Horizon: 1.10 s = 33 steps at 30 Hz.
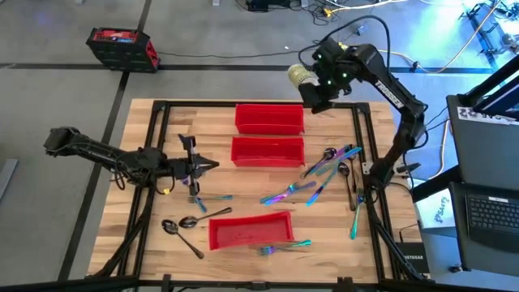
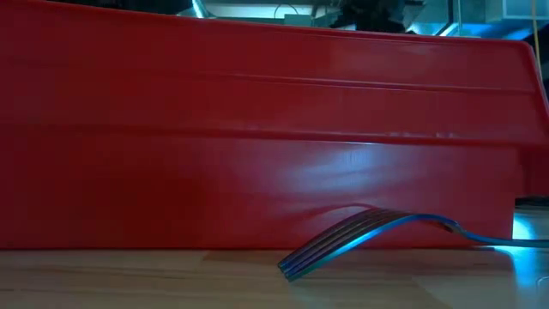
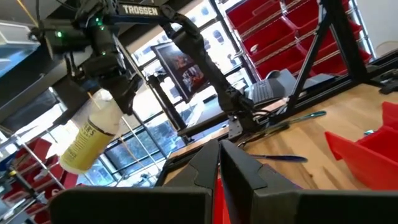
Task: Sort silverware
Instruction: Move the spray bottle to the top right of the table
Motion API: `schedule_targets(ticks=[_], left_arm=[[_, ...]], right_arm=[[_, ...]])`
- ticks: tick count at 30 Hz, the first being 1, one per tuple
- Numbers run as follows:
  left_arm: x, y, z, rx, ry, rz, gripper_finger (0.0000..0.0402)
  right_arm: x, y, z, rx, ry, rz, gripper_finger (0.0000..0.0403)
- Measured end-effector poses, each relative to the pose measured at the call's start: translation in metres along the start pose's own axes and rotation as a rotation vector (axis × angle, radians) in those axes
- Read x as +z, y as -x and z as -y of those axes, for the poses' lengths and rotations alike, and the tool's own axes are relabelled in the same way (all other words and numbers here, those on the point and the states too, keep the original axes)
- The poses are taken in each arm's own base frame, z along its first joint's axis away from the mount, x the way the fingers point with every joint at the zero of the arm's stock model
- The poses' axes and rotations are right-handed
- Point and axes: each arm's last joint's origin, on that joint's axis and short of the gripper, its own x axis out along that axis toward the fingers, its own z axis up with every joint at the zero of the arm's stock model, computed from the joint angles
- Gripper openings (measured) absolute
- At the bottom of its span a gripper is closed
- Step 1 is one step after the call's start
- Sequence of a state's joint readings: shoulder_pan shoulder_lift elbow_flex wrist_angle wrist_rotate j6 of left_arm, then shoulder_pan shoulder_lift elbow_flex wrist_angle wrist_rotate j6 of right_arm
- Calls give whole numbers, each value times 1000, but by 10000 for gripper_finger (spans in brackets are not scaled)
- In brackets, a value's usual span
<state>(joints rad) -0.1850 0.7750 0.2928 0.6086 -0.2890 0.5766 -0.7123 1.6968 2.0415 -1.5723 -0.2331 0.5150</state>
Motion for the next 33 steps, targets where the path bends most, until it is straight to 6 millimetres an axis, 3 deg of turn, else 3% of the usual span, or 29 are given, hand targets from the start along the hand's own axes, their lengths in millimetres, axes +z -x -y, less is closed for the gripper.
schedule_targets(ticks=[10,16,27,33], left_arm=[[-6,-2,-9,54,-5,-31,1],[-8,-3,-12,72,-9,-42,1],[-11,-4,-17,101,-40,-64,1],[-11,-4,-17,99,-42,-68,1]], right_arm=[[48,-14,62,99,-224,-69,153],[61,-10,96,73,-335,-41,142],[65,0,122,148,-513,-35,147],[65,0,120,169,-573,-50,147]])
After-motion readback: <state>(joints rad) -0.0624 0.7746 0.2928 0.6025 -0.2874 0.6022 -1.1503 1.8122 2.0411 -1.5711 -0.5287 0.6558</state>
